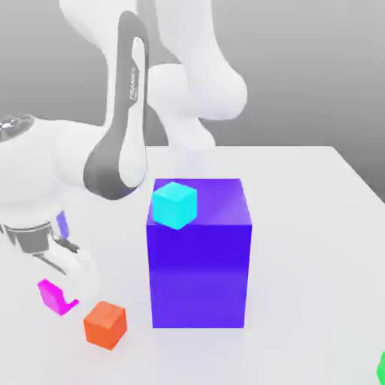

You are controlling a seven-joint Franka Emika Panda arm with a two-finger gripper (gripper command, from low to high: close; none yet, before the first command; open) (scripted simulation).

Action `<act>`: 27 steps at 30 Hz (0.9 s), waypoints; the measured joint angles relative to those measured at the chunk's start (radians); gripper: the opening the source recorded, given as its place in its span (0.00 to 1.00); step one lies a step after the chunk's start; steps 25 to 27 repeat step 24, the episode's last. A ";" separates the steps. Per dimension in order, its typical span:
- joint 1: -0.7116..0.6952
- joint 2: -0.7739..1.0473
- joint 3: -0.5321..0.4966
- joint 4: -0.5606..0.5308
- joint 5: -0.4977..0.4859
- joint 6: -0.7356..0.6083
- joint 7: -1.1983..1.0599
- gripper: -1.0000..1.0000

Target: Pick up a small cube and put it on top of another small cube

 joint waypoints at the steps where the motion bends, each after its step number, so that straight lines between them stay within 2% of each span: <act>1: 0.034 0.015 0.021 0.027 -0.015 -0.014 0.014 0.00; 14: 0.431 0.123 0.253 0.247 -0.164 -0.109 0.186 0.00; 18: 0.588 0.233 0.269 0.331 -0.254 -0.064 0.269 0.00; 19: 0.626 0.275 0.259 0.352 -0.281 -0.041 0.291 1.00; 27: 0.626 0.275 0.259 0.352 -0.281 -0.041 0.291 1.00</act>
